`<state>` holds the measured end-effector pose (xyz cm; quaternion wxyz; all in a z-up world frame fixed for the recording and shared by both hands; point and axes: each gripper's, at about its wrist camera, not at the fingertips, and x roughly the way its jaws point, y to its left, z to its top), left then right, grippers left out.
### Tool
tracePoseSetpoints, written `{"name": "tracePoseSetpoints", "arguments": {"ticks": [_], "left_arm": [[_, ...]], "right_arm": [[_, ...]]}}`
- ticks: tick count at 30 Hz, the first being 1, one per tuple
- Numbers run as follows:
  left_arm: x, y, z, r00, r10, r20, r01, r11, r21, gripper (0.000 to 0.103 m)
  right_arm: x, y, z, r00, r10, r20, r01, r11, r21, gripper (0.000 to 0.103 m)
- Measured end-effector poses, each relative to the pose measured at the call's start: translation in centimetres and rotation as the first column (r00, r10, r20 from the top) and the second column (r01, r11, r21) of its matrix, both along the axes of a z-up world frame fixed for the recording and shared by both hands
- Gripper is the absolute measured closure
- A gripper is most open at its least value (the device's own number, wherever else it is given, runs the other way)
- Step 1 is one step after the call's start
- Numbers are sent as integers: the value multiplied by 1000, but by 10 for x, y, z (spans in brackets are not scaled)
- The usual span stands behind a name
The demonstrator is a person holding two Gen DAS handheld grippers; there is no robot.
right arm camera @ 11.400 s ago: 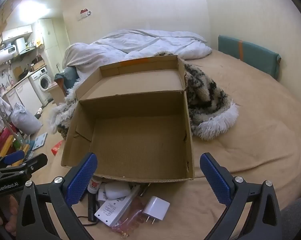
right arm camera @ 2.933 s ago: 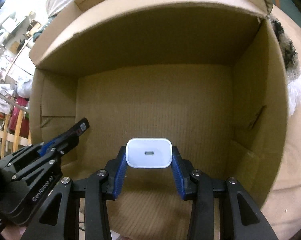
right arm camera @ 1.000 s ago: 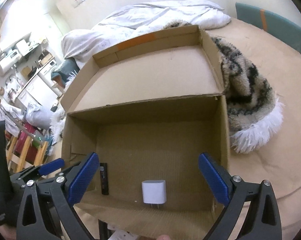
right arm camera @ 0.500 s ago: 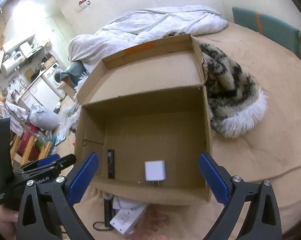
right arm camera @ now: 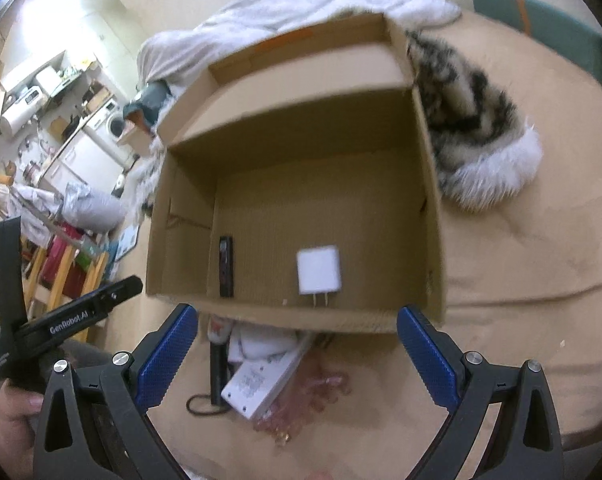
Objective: Organize rigid objects
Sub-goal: 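Withdraw both grippers from the box back toward the remaining items, then grasp the white pill bottle with left gripper while right gripper grasps pink comb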
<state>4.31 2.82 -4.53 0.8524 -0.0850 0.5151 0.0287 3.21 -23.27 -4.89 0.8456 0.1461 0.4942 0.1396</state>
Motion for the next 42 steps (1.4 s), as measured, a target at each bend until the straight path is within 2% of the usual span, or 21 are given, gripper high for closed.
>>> {"name": "tracePoseSetpoints", "arguments": {"ticks": [5,10,13,16,17,18,20,24,29,31,32,33,34,36,38,42], "left_arm": [[6,-13,-22,993,-69,-96,65,997,-40,42],[14,-43,-52,967,-189,-173,193,981,7,42],[21,-59,-62,951,-251,-183,258,966,17,46],[28,-73,-68,935,-306,-180,318,947,38,49],[29,-75,-70,932,-312,-185,324,945,38,53],[30,-76,-74,927,-320,-194,332,943,31,63],[33,-78,-81,920,-326,-219,337,942,13,71],[33,-75,-83,924,-311,-223,319,948,2,78],[27,-63,-76,931,-279,-234,285,958,-8,79],[21,-56,-70,932,-265,-246,269,963,-18,79],[17,-52,-67,933,-256,-254,255,966,-35,79],[15,-47,-65,932,-250,-264,244,968,-55,79],[11,-42,-61,929,-246,-277,231,969,-85,79],[7,-35,-54,932,-237,-276,218,971,-98,79],[2,-31,-47,938,-227,-263,213,974,-80,79],[0,-23,-41,946,-197,-258,180,980,-89,79]], "right_arm": [[4,0,-15,997,-6,-76,8,1000,20,0],[10,-2,-23,993,-27,-113,28,1000,13,0],[13,-5,-35,985,-34,-168,39,999,25,0],[16,-10,-49,969,-28,-246,50,995,83,0],[17,-11,-53,965,-27,-260,53,994,94,0],[19,-12,-56,961,-29,-274,59,993,104,0],[20,-15,-60,956,-33,-293,73,989,126,0],[23,-16,-70,944,-28,-329,79,987,142,0],[24,-8,-80,928,11,-372,55,985,166,0],[23,-5,-89,913,35,-407,41,983,178,0],[22,-3,-94,901,48,-432,45,978,204,18],[19,-3,-101,883,62,-466,60,968,243,32],[17,-2,-109,861,75,-503,78,958,276,52],[12,1,-120,836,66,-544,84,966,246,54],[11,6,-127,821,69,-567,77,970,229,54],[16,25,-133,821,58,-568,33,988,149,55]]}}
